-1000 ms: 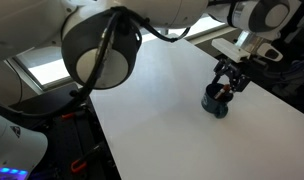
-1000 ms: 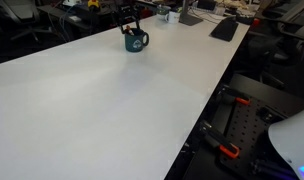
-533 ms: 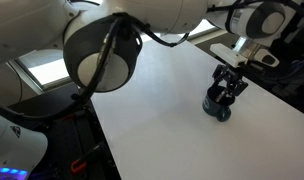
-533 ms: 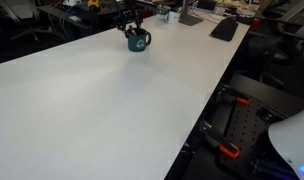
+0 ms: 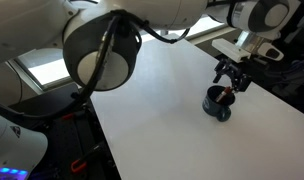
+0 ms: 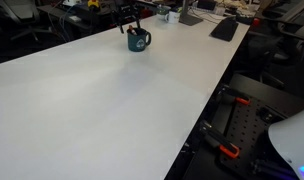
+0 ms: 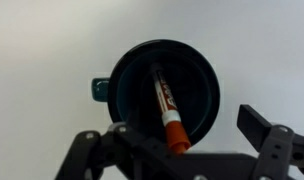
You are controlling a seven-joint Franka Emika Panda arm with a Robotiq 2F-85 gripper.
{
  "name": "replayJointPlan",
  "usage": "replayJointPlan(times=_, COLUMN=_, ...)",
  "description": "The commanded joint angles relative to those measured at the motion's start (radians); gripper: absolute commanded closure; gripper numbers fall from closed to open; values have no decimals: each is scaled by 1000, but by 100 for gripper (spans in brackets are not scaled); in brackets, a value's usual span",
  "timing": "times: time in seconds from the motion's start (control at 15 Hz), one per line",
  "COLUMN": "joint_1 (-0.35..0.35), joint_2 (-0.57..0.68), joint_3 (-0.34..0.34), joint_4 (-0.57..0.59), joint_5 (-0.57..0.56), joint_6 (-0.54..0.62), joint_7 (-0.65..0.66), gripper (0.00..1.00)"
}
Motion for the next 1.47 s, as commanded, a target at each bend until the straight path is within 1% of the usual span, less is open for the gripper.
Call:
replayJointPlan(times=0.0, joint_1=3, joint_2=-25, joint_3=3, joint_4=2, joint_5=3, joint_6=1, joint_7=1, gripper=0)
replayJointPlan(times=0.07, joint_1=2, joint_2=-26, joint_3=3, joint_4=7, joint_5=4, joint_6=2, joint_7=0, gripper=0)
replayJointPlan(times=0.13, joint_1=5, joint_2=-6, joint_3=-11, joint_4=47, joint_5=18, joint_6=-19, joint_7=-5, gripper=0)
replayJointPlan(times=0.27, joint_1=1, joint_2=-34, joint_3=-10, joint_4=1, joint_5=21, joint_6=-23, joint_7=-22, gripper=0)
replayJointPlan(times=0.53, joint_1=-9, joint_2=-29, joint_3=-14, joint_4=-10, joint_5=19, joint_6=-48, joint_7=-30, gripper=0)
replayJointPlan(times=0.6, joint_1=-13, joint_2=-14, joint_3=-15, joint_4=8, joint_5=19, joint_6=-67, joint_7=-30, gripper=0)
replayJointPlan(times=0.67, joint_1=-20, joint_2=-38, joint_3=-2, joint_4=-41, joint_5=5, joint_6=-66, joint_7=-39, gripper=0)
replayJointPlan(times=0.8, joint_1=-29, joint_2=-38, joint_3=-1, joint_4=-48, joint_5=6, joint_6=-85, joint_7=-52, gripper=0)
replayJointPlan(times=1.27, joint_1=-38, joint_2=-31, joint_3=-2, joint_4=-50, joint_5=5, joint_6=-78, joint_7=-41, gripper=0)
replayJointPlan(times=1.4, joint_1=-39, joint_2=-26, joint_3=2, joint_4=-31, joint_5=9, joint_6=-50, joint_7=-38, gripper=0)
